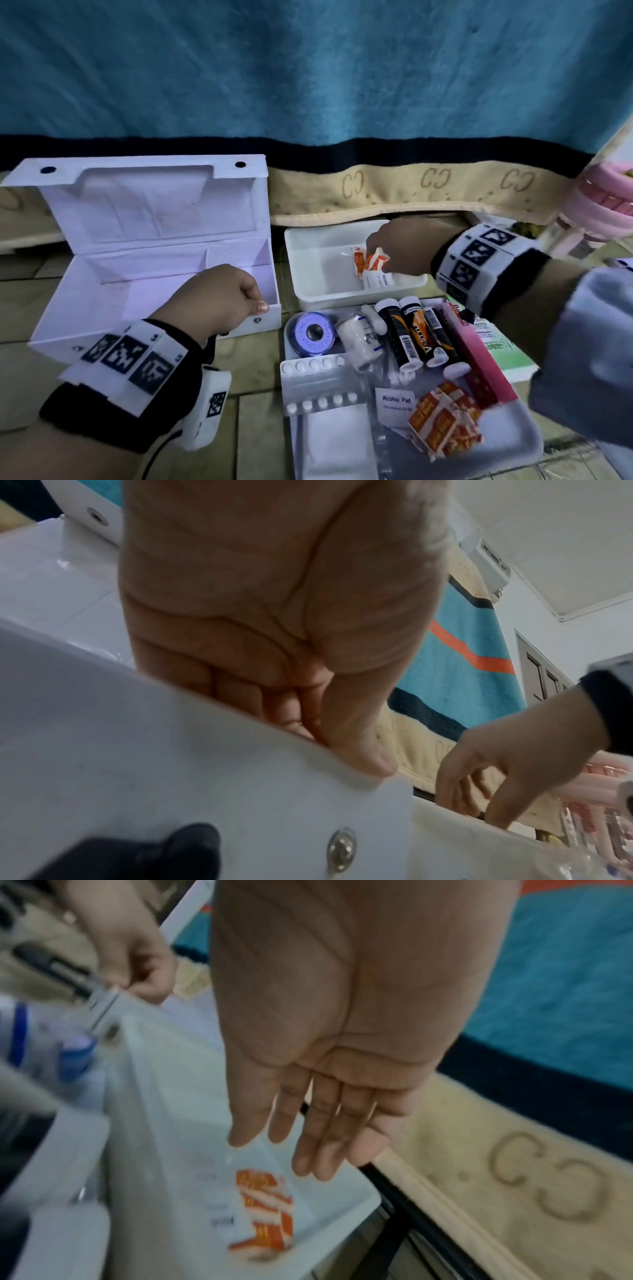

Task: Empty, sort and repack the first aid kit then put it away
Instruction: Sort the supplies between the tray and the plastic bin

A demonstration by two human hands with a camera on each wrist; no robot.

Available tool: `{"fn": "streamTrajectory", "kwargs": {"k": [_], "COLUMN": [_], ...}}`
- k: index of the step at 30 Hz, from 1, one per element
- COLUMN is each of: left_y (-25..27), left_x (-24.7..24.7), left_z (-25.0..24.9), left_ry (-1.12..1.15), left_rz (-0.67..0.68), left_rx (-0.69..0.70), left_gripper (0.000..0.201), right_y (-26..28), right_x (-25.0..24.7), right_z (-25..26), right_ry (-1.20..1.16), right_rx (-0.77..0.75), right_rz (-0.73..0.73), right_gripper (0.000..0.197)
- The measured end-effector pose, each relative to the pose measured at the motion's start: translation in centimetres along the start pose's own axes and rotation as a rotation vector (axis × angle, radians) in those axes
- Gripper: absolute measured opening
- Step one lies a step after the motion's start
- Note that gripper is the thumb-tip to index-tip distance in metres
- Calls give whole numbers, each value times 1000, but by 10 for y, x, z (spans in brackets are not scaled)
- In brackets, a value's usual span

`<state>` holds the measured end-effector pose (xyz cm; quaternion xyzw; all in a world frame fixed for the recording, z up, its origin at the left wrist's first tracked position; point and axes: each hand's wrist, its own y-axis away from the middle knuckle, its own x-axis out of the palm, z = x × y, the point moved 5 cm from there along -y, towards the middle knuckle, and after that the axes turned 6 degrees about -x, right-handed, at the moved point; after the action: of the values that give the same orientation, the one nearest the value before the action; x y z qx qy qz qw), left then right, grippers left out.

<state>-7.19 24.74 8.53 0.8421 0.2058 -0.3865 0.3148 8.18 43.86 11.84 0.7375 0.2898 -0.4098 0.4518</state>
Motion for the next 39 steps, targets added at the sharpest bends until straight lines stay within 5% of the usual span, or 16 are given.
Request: {"fn": "streamTrajectory", "kwargs": {"k": [5, 11, 16, 21, 23, 29, 33, 39], "left_y": [-2, -2, -4, -3, -2, 0, 0, 0], "left_x": [1, 1, 1, 0, 0, 0, -1, 0], "left_z": [2, 2, 3, 2, 2, 1, 0, 1], "left_ry": [5, -16, -21, -13, -3, -29, -25, 8], "left_rz": [10, 20, 26, 12, 8, -5, -7, -18], "left_rx": [2, 17, -2, 14, 17, 24, 29, 21], "left_gripper": [16, 13, 17, 15, 16, 16, 16, 17], "right_y": [-29, -33, 0, 81, 117, 143, 135, 123], "right_x": [19, 18, -16, -49, -41, 41, 73, 77], "right_z": [23, 24, 13, 9, 19, 51, 62, 83], "right_ry": [167, 191, -47, -506, -641, -663, -715, -694], "right_rx": [-134, -90, -10, 88, 119, 242, 316, 236], "right_rz": [84, 61, -260, -694, -627, -121, -113, -151], "right_gripper": [35, 21, 32, 8, 9, 19, 30, 15]}}
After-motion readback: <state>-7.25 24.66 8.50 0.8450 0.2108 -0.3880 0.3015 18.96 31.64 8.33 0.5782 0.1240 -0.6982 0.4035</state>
